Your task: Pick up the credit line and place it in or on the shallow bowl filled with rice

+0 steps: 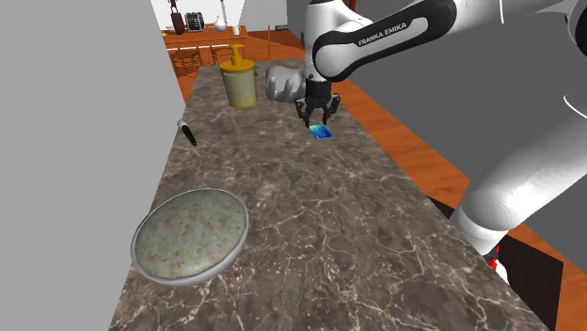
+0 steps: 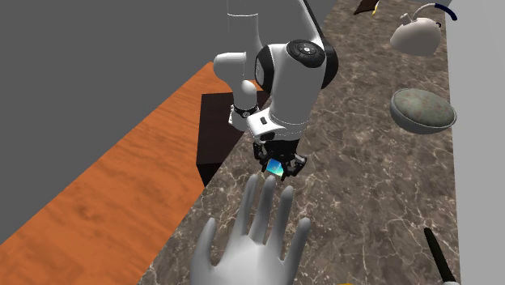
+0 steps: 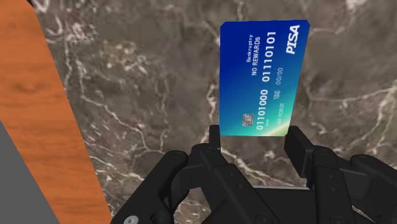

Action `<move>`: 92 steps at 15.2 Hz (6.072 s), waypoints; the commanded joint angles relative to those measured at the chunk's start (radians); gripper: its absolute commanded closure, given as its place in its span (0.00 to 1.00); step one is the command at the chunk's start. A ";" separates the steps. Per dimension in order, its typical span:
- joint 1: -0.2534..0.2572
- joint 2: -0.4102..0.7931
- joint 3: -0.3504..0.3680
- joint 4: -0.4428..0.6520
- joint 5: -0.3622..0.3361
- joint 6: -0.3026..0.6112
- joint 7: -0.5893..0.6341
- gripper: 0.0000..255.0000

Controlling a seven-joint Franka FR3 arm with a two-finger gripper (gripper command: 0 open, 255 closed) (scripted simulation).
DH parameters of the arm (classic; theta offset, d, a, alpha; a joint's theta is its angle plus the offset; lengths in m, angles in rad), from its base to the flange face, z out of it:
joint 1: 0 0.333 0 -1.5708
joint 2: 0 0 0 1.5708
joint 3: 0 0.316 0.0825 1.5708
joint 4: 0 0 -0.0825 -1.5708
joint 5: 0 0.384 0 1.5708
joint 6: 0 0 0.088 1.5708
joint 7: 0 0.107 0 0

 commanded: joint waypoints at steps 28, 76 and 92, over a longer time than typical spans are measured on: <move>-0.002 -0.021 -0.008 0.286 0.012 -0.309 -0.035 1.00; 0.742 0.799 0.464 1.472 -0.439 -0.901 0.911 1.00; 0.546 0.640 0.507 0.993 -0.328 -0.594 0.964 1.00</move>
